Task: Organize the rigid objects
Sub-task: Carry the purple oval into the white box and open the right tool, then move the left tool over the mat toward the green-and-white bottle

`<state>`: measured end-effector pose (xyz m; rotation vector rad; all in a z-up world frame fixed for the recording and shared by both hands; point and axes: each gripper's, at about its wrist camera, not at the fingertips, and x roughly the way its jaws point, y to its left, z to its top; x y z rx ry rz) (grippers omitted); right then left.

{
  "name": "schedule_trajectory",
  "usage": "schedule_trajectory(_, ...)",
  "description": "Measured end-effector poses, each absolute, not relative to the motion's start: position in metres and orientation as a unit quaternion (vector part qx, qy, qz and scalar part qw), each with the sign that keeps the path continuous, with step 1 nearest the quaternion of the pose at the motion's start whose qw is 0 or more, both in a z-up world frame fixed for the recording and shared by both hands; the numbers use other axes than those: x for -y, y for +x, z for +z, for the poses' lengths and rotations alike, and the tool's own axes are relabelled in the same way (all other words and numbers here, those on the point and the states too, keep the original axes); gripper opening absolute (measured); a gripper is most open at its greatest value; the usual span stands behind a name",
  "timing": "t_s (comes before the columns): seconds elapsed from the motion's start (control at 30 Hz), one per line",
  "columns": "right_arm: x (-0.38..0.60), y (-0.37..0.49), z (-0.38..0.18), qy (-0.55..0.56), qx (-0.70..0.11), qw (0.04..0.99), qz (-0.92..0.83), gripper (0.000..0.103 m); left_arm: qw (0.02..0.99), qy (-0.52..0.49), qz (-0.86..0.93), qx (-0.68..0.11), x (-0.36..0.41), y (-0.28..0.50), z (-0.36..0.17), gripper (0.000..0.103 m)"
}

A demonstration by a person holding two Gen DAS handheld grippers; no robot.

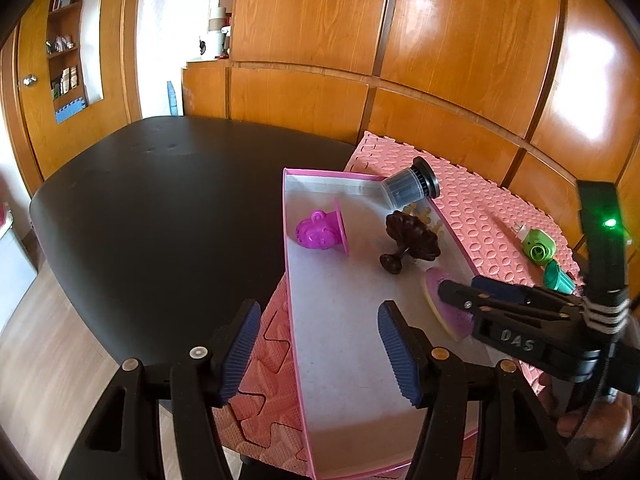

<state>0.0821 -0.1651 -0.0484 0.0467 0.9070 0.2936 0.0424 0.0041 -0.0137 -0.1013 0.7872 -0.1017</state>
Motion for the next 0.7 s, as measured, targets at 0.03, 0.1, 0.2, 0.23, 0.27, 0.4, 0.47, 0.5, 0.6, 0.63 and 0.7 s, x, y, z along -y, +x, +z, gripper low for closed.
schedule_trajectory(0.03,0.167,0.08,-0.045,0.026,-0.431,0.891,0.14,0.047,0.921,-0.049,-0.05,-0.383,-0.004,0.043,-0.014,0.063)
schedule_trajectory(0.1,0.17,0.077,-0.04,0.028,-0.422,0.896,0.134,0.047,0.921,-0.049,-0.05,-0.383,-0.003,0.043,-0.014,0.063)
schedule_trajectory(0.2,0.175,0.072,-0.033,0.027,-0.411,0.903,0.121,0.047,0.921,-0.05,-0.051,-0.382,-0.003,0.042,-0.014,0.063)
schedule_trajectory(0.23,0.176,0.071,-0.031,0.023,-0.407,0.906,0.113,0.047,0.921,-0.049,-0.051,-0.382,-0.003,0.041,-0.014,0.063)
schedule_trajectory(0.27,0.177,0.069,-0.029,0.018,-0.403,0.909,0.105,0.047,0.921,-0.049,-0.051,-0.382,-0.002,0.041,-0.014,0.063)
schedule_trajectory(0.4,0.183,0.061,-0.022,0.005,-0.389,0.918,0.074,0.047,0.922,-0.048,-0.052,-0.381,0.0,0.04,-0.013,0.063)
schedule_trajectory(0.47,0.187,0.055,-0.019,0.003,-0.381,0.922,0.063,0.047,0.922,-0.047,-0.053,-0.38,0.002,0.039,-0.012,0.063)
schedule_trajectory(0.5,0.189,0.053,-0.018,0.001,-0.379,0.924,0.058,0.047,0.922,-0.045,-0.054,-0.38,0.002,0.039,-0.012,0.063)
schedule_trajectory(0.6,0.193,0.046,-0.013,-0.012,-0.368,0.929,0.038,0.047,0.923,-0.041,-0.055,-0.38,0.006,0.038,-0.011,0.063)
schedule_trajectory(0.63,0.194,0.043,-0.012,-0.017,-0.365,0.93,0.031,0.047,0.923,-0.04,-0.056,-0.379,0.007,0.037,-0.011,0.064)
schedule_trajectory(0.7,0.197,0.038,-0.008,-0.024,-0.36,0.933,0.019,0.047,0.923,-0.037,-0.058,-0.378,0.01,0.037,-0.01,0.064)
